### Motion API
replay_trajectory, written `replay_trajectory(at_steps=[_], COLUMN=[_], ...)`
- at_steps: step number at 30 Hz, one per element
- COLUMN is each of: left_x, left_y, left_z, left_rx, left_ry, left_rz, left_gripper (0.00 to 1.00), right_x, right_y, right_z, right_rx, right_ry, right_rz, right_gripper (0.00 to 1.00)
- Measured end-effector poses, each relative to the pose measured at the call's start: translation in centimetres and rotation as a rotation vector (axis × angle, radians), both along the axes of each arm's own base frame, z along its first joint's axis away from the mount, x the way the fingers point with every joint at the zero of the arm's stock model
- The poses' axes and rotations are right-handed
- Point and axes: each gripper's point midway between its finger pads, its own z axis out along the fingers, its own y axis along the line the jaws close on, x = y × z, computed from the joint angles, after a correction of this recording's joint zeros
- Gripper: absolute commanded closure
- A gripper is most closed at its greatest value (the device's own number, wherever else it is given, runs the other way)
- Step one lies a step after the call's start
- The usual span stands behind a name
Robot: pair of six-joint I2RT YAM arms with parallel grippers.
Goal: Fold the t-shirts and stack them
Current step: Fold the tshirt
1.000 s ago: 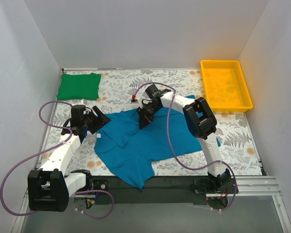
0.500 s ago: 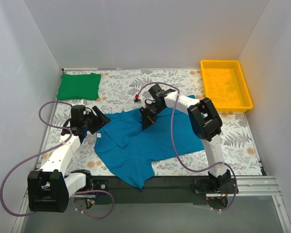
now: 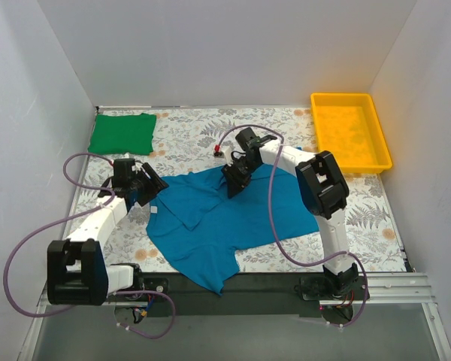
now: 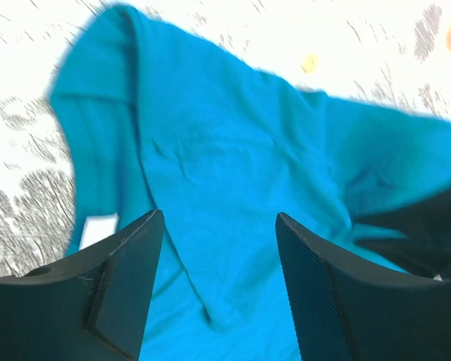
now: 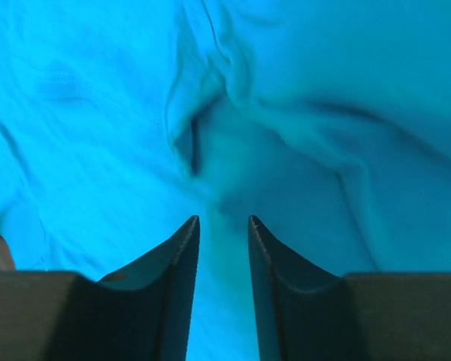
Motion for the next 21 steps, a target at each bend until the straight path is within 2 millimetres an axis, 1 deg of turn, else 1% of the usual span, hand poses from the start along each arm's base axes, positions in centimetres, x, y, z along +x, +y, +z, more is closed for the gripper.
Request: replay_trajectory(at_steps=[2,3,4,8,11,14,18,21], left_x=[1.1,1.9,2.6,5.1,6.0,6.4,6.9,7.7], left_y=[0.6,0.9,1.3,3.3,4.5,5.0,5.2,5.2], left_z=[-0.5,-0.6,-0.9,-2.3,-3.4,-4.1,-4.5,-4.6], left_rx=[0.01,0.015,0.018,0.033,0.047,0.058,0.071,0.075], left_ry=[0.023,0.028,0.034,0.067,0.094,0.111,0.116,0.115], left_rz=[0.029,0.042,0.058,0.121,0.156,0.165,0.154,0.148], left_gripper=[0.45,0.49,0.51,0.55,0.56,0.56,0.57,0.62], right_x=[0.4,0.6,0.7,1.1,1.4,1.8,2.1,2.3], right_y=[-0.9,-1.5,-2.0,-3.7,-4.4,-4.8,-6.0,-6.8], right_z=[0.6,1.1,1.7,4.4,5.9,6.3,6.1,6.0], right_rx=[-0.002,0.0,0.005,0.041,0.074,0.099,0.117,0.127], right_ry=[-0.036,-0.05,-0.069,-0.144,-0.177,-0.182,-0.155,-0.139], right_rz=[0.001,0.0,0.002,0.006,0.007,0.004,-0.023,-0.044], right_gripper=[0.59,0.6,0.59,0.6,0.59,0.59,0.59,0.59])
